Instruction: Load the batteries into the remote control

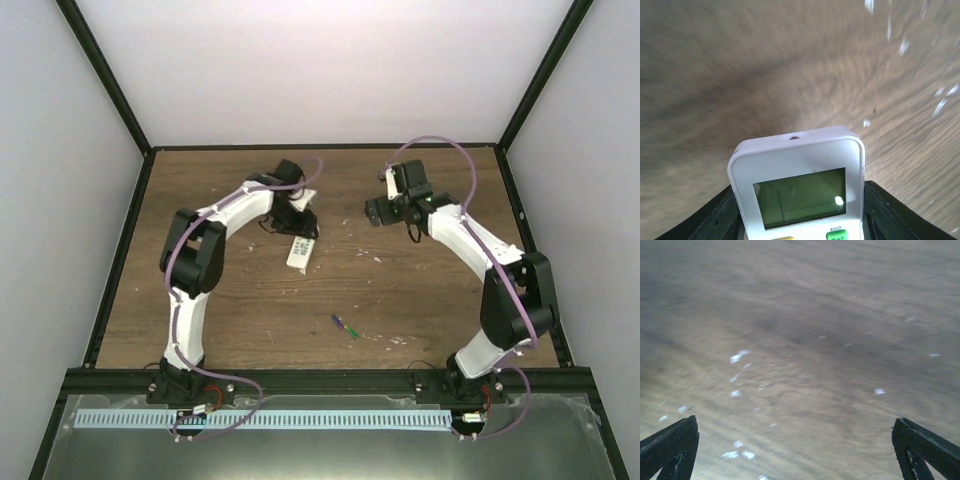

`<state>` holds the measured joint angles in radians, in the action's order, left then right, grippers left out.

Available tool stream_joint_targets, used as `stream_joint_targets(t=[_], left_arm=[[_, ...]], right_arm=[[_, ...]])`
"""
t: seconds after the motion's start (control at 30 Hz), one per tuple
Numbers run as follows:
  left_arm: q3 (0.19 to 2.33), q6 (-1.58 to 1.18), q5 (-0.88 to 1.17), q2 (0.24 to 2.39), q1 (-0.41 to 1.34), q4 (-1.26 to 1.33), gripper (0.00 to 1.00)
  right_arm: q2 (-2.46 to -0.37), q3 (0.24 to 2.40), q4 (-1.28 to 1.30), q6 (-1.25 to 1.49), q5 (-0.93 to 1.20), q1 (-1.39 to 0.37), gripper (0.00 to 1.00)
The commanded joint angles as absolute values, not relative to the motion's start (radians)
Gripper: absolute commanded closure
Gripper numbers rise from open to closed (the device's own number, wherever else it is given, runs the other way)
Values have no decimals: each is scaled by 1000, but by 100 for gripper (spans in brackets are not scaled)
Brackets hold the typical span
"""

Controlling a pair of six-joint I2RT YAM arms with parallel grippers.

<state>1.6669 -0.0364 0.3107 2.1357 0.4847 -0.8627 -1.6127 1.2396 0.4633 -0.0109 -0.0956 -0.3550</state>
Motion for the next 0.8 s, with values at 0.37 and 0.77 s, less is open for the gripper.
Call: stream_joint_targets(t=[0.37,0.77], left_arm=[[1515,-516,418,1816,337,-392,54],[1557,-551,355,1810,414,-393,63]], right_arm=[[-1583,1183,232,181,680,-382,16],[-1763,1392,323,189,746,-438,23]])
